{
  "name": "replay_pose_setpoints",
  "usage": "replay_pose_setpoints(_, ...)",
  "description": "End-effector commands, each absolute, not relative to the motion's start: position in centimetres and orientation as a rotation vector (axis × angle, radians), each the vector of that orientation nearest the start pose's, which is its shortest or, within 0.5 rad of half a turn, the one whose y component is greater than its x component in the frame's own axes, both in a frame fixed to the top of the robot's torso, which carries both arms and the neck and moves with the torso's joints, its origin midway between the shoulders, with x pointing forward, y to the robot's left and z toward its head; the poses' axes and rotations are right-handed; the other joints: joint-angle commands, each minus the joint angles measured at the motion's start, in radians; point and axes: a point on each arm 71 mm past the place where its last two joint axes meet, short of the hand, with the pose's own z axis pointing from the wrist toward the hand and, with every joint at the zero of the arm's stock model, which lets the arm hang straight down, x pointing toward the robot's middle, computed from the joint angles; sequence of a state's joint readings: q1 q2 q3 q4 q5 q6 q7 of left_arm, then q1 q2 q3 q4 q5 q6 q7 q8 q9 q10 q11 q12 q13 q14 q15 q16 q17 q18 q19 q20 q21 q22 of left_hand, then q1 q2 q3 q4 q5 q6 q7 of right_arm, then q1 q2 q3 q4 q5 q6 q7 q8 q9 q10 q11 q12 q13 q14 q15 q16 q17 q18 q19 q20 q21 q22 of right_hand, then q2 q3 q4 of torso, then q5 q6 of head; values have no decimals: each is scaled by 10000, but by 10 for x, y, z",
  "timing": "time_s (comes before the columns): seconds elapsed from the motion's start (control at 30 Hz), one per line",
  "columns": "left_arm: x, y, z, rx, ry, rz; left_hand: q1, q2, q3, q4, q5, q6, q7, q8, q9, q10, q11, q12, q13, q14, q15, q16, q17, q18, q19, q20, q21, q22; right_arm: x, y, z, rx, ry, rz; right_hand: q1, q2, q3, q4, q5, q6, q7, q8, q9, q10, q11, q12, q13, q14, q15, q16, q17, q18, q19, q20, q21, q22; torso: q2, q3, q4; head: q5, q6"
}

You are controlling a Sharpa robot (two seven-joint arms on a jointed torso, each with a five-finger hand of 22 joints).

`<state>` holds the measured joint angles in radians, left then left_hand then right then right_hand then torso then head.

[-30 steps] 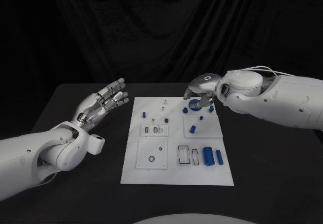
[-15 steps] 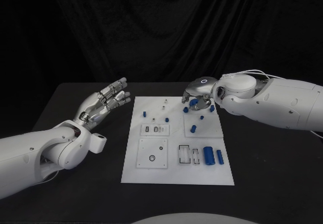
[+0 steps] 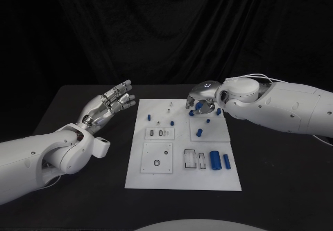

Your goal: Assemble the parts on the task board

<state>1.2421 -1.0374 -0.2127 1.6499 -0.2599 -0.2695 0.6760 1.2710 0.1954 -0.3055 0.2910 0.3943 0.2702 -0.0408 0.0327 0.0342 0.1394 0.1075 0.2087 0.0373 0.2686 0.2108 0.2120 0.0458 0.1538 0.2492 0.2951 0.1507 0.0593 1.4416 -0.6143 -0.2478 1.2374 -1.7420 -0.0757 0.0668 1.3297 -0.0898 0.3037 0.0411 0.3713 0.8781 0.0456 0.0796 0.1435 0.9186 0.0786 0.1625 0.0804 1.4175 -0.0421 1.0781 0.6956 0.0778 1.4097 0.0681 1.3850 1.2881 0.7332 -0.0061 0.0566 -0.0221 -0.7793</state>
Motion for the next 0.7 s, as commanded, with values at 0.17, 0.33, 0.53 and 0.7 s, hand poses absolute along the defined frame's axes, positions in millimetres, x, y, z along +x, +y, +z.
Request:
replay_pose_setpoints(0.17, 434, 258, -176, -5987, 12694, -16710, 107, -23, 59, -5, 53, 22, 85, 27, 12, 29, 74, -52, 4, 40, 22, 35, 13, -75, 87, -10, 50, -7, 545, -160, -164, -7870, 16850, 3860, 71, -110, 314, -3, 179, -48, -382, -83, -57, 229, -17, -167, -67, -23, 49, -21, -47, -67, 16, 34, -7, 24, 4, 0, 8, 22, -34)
replay_pose_setpoints(0.33, 434, 258, -176, -6004, 12713, -16705, 125, -13, 65, -3, 80, 40, 96, 30, 14, 26, 78, -59, 3, 37, 26, 35, 11, -84, 83, -11, 46, -11, 547, -160, -166, -7871, 16902, 3833, 53, -128, 359, 1, 115, 71, -425, -41, -35, 214, 9, -228, -82, -59, 64, -70, -109, -52, -29, 41, -62, -34, -2, -3, -1, 43, -62)
replay_pose_setpoints(0.53, 435, 258, -177, -6011, 12746, -16726, 135, -6, 69, -3, 91, 43, 102, 31, 15, 25, 82, -63, 3, 38, 29, 37, 11, -90, 84, -12, 46, -13, 548, -161, -168, -7870, 17025, 3771, -15, -166, 362, 31, -5, 59, -423, -71, -40, 220, 11, -281, -87, -77, 70, -88, -126, -51, -36, 49, -74, -27, 1, -5, 5, 33, -89)
replay_pose_setpoints(0.7, 435, 258, -177, -6012, 12767, -16746, 145, 0, 73, -4, 105, 45, 107, 31, 15, 28, 85, -60, 4, 41, 32, 40, 11, -93, 89, -12, 48, -13, 548, -163, -169, -7839, 17052, 3745, -35, -150, 453, 46, 52, 271, -347, 4, 15, 426, -13, -262, -63, -47, 56, -38, -42, -68, 9, 43, -32, 64, -7, -2, 5, 53, -114)
